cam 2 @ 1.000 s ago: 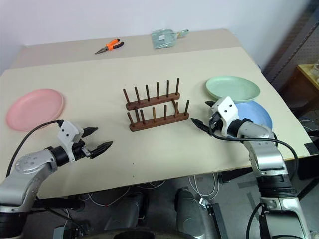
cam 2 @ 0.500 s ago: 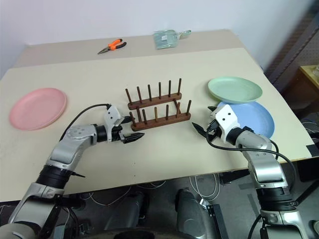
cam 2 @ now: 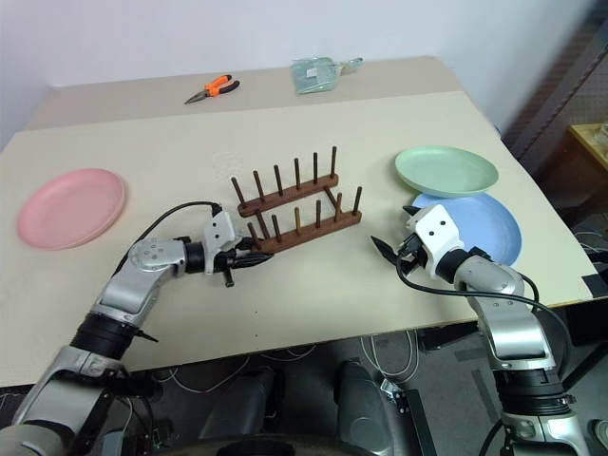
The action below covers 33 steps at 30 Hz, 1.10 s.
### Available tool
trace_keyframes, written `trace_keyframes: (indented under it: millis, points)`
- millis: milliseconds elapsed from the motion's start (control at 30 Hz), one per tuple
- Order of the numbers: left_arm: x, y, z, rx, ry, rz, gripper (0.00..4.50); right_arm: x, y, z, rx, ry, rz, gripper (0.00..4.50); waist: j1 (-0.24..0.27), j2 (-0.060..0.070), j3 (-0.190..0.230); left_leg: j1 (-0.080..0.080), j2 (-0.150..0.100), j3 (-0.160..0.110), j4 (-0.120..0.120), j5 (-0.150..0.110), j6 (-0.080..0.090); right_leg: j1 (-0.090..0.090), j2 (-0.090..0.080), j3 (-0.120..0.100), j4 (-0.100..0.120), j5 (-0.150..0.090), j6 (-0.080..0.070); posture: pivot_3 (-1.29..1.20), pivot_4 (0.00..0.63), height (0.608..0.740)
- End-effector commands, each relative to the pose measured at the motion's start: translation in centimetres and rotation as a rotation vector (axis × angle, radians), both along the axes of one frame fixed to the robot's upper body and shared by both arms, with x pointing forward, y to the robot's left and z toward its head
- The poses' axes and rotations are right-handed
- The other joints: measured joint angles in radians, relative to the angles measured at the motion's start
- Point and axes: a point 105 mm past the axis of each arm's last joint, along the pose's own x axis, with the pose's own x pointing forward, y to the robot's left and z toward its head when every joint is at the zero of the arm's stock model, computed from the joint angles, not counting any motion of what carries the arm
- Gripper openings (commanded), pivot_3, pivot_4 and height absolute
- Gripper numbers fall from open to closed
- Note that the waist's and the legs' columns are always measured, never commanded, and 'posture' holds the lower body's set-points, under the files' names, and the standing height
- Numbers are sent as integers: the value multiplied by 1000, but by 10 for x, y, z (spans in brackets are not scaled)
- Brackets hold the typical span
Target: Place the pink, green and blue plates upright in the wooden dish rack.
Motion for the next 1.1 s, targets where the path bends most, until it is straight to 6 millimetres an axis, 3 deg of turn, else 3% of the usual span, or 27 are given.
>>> trace_keyframes:
  millis: [33, 133, 300, 333, 433, 533, 633, 700, 767, 833, 967, 1100]
  points:
    - [-11, 15, -1, 73, -6, -65, 783, 3, -10, 14, -29, -53, -11, 4500, -2, 0, 0, 0, 0, 0, 0, 0, 0, 0, 0, 0, 0, 0, 0, 0, 150, 739]
    - [-3, 27, -2, 77, -8, -7, 783, 6, -13, 13, -43, -55, -14, 4500, -2, 0, 0, 0, 0, 0, 0, 0, 0, 0, 0, 0, 0, 0, 0, 0, 150, 739]
    - [8, 52, -7, 100, 40, 156, 3134, 2, -16, 12, -60, -35, 8, 4500, -5, 0, 0, 0, 0, 0, 0, 0, 0, 0, 0, 0, 1, 0, 1, 0, 150, 739]
    - [4, 58, -4, 90, 50, 172, 3656, -1, -16, 12, -67, -26, 23, 4245, -7, 0, 0, 0, 0, 0, 0, 0, 0, 0, 1, 0, 1, 1, 2, 0, 150, 739]
    - [-14, 78, -1, 73, 111, 219, 3679, -16, -9, 11, -78, 21, 101, 3202, -13, 0, 0, 1, 1, -1, -1, 0, 1, -1, 1, 0, 1, 1, 3, 0, 150, 739]
    - [-45, 82, 0, 60, 203, 188, 2645, -30, 4, 9, -71, 74, 177, 1621, -22, 0, 0, 2, 2, -1, -4, 0, 1, -2, 1, 1, 1, 1, 2, 0, 150, 739]
    - [-70, 67, -6, 51, 272, 147, 1239, -42, 23, 2, -53, 127, 252, 136, -21, 1, -1, 2, 2, -2, -4, 0, 1, -2, 1, 1, 1, -1, 1, 0, 150, 739]
    - [-80, 47, -12, 24, 290, 121, 209, -45, 33, -6, -43, 156, 273, 0, -11, 1, -1, 2, 2, -1, -4, 0, 1, -1, 0, 1, 0, -3, 3, 0, 150, 739]
    - [-80, 28, -16, -26, 292, 134, 209, -46, 43, -16, -55, 180, 287, 0, 2, 2, -1, 2, 2, -1, -3, 0, 1, 0, 0, 1, -1, -3, 4, 0, 150, 739]
    - [-65, 15, -26, -36, 217, 220, 209, -46, 61, -23, -57, 189, 316, 0, 13, 3, -2, 1, 1, -1, -2, 0, 1, 0, -2, 1, -1, -4, 4, 0, 150, 739]
    - [-37, 8, -38, -33, 131, 400, 209, -26, 68, -41, -174, 170, 242, 0, 26, 4, -3, 0, -1, -2, 4, -1, 0, 3, -2, 0, 0, -3, 4, 0, 150, 739]
    - [-7, 13, -42, -35, 43, 585, 209, 8, 67, -42, -190, 91, 108, 0, 21, 2, -7, 2, -1, -3, 8, -1, 0, 7, -2, -1, 0, -3, 4, 0, 150, 739]
